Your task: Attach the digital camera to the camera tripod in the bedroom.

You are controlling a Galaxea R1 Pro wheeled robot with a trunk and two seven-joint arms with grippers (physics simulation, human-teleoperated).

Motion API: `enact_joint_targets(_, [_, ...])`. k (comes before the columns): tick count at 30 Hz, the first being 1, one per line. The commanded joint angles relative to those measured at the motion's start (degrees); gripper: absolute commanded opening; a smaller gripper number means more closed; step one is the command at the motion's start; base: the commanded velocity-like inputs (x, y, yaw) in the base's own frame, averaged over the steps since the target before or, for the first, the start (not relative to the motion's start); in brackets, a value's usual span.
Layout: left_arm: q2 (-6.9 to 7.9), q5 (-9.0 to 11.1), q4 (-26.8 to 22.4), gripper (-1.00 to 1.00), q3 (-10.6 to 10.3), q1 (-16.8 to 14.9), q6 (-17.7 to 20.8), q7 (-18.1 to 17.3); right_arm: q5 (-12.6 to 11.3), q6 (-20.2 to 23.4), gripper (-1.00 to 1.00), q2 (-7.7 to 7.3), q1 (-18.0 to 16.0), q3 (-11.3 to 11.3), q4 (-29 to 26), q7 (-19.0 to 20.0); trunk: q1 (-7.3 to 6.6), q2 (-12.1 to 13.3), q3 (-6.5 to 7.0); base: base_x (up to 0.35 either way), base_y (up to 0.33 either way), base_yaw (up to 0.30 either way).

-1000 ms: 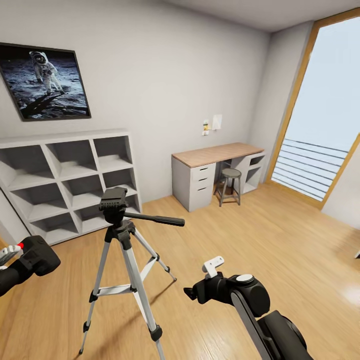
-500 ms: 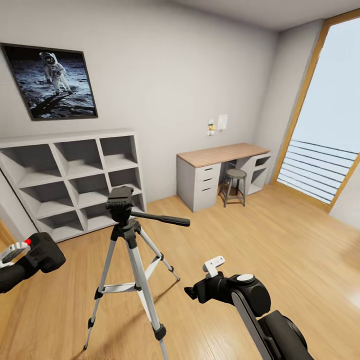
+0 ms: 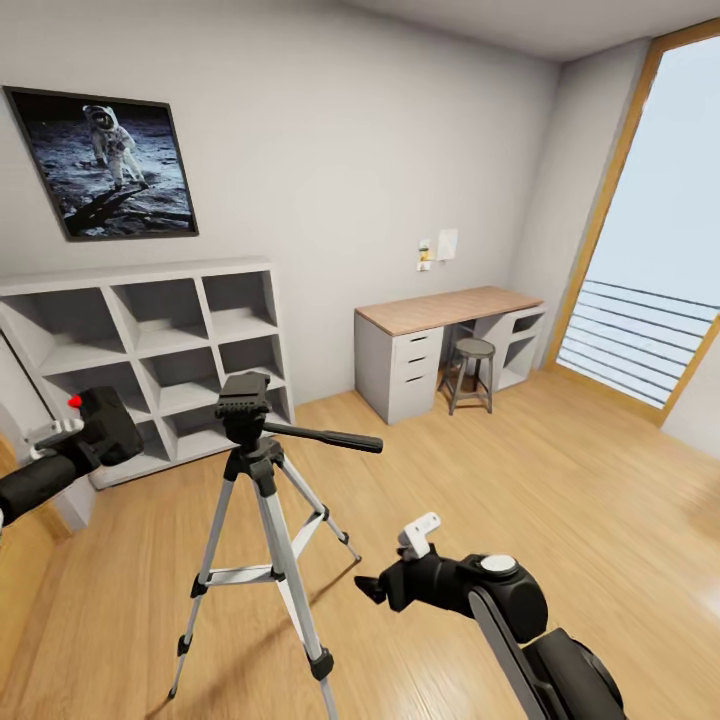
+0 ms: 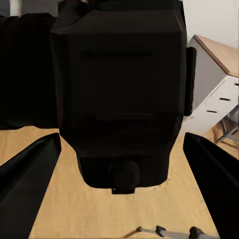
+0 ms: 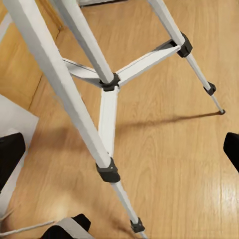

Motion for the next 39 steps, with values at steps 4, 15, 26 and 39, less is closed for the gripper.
enact_joint_targets(4, [1.39,-0.24,6.47,-1.00,0.29,-4.65,-3.01,0.03,-0.60,-5.65,1.00,-0.37,1.58,0.07,-0.05,0.45,0.03,-0.14,-0.13,0.000,0.000,0.001])
enact_joint_targets(15, [4.31,-0.17,15.14,-1.00,0.65,-12.74,-6.73,-0.21,-0.66,-14.00,1.00,-0.56,4.55,0.75,-0.05,0.88,0.03,-0.14,-0.13,0.000,0.000,0.000])
enact_joint_targets(26, [7.25,-0.17,22.26,-1.00,-0.81,-14.49,-22.35,-6.56,-0.52,-4.23,1.00,4.84,4.19,2.11,-0.05,0.75,0.03,-0.14,-0.13,0.000,0.000,0.000])
enact_joint_targets(39, [8.30,-0.22,25.08,-1.00,-3.52,-16.81,-23.84,-13.48,-0.23,-2.10,1.00,9.20,3.25,2.40,0.11,0.23,0.03,-0.14,-0.13,0.000,0.000,0.000])
